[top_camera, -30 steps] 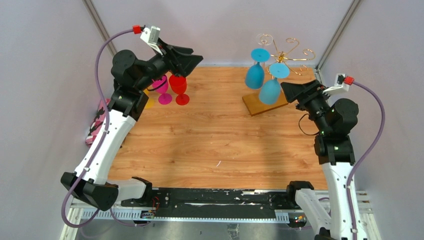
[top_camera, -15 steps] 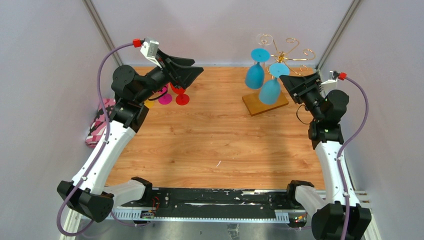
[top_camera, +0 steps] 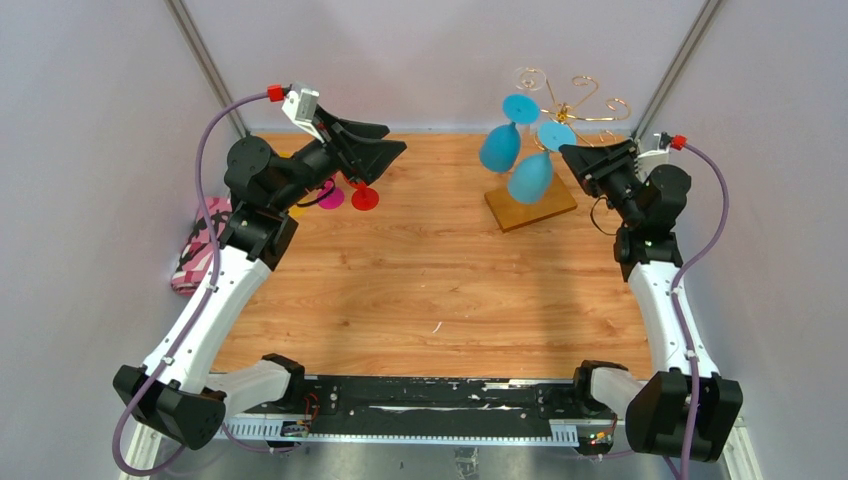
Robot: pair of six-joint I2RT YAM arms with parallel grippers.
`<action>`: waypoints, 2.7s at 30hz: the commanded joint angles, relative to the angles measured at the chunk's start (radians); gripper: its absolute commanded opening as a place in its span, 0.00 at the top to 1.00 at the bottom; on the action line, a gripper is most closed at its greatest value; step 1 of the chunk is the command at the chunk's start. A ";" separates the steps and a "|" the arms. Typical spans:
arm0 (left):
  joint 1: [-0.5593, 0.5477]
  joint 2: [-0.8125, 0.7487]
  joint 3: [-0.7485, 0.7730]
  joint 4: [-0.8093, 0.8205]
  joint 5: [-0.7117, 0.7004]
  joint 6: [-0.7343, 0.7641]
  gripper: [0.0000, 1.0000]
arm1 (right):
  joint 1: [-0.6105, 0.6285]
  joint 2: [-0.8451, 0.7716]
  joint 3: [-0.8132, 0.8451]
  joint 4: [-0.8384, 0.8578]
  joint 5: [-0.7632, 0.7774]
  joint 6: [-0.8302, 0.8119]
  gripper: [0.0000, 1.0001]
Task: Take the wine glass off the wine glass rack
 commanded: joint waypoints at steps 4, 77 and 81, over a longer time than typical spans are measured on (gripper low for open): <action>-0.002 -0.018 -0.011 0.009 0.004 0.004 0.36 | -0.023 0.013 0.083 -0.001 0.006 -0.005 0.63; -0.002 -0.001 -0.050 0.009 0.015 -0.028 0.44 | -0.097 0.074 0.301 -0.344 -0.008 -0.030 1.00; -0.002 0.001 -0.053 0.009 0.015 -0.031 0.45 | -0.116 0.052 0.290 -0.383 -0.034 -0.035 1.00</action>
